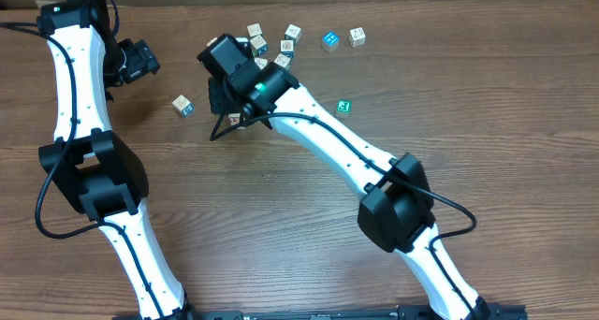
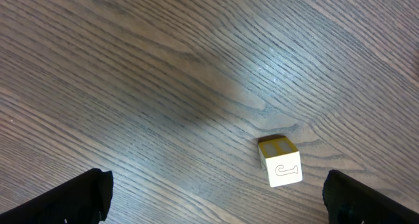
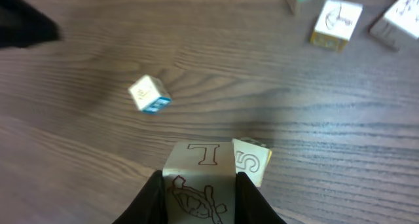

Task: Form a tower

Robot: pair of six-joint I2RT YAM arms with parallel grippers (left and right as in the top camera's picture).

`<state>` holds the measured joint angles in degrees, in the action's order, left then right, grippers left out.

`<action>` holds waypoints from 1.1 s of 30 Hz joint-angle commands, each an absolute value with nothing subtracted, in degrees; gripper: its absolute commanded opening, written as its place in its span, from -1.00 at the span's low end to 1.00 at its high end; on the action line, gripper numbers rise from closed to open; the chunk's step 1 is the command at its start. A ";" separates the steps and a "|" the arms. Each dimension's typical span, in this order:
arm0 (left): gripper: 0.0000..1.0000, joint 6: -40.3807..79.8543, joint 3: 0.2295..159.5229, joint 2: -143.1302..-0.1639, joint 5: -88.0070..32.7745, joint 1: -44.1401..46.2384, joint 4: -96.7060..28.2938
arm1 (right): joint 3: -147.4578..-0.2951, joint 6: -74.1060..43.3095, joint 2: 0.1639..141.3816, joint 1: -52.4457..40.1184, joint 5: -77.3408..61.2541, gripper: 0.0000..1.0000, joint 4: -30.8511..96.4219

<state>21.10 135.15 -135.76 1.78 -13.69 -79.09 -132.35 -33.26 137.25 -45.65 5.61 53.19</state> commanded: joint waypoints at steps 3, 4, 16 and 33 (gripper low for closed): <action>0.99 22.33 136.18 -134.67 1.91 -13.47 -79.02 | -132.38 -36.49 138.61 -46.02 8.67 -0.93 53.30; 0.99 22.33 136.18 -134.67 1.91 -13.47 -79.02 | -132.38 -36.88 138.67 -46.02 9.02 -0.93 53.43; 0.99 22.33 136.18 -134.67 1.91 -13.47 -79.02 | -132.38 -38.00 140.51 -46.35 10.70 -0.92 54.59; 0.99 22.33 136.16 -134.67 1.91 -13.47 -79.02 | -132.38 -38.17 140.51 -46.61 10.70 -0.92 54.74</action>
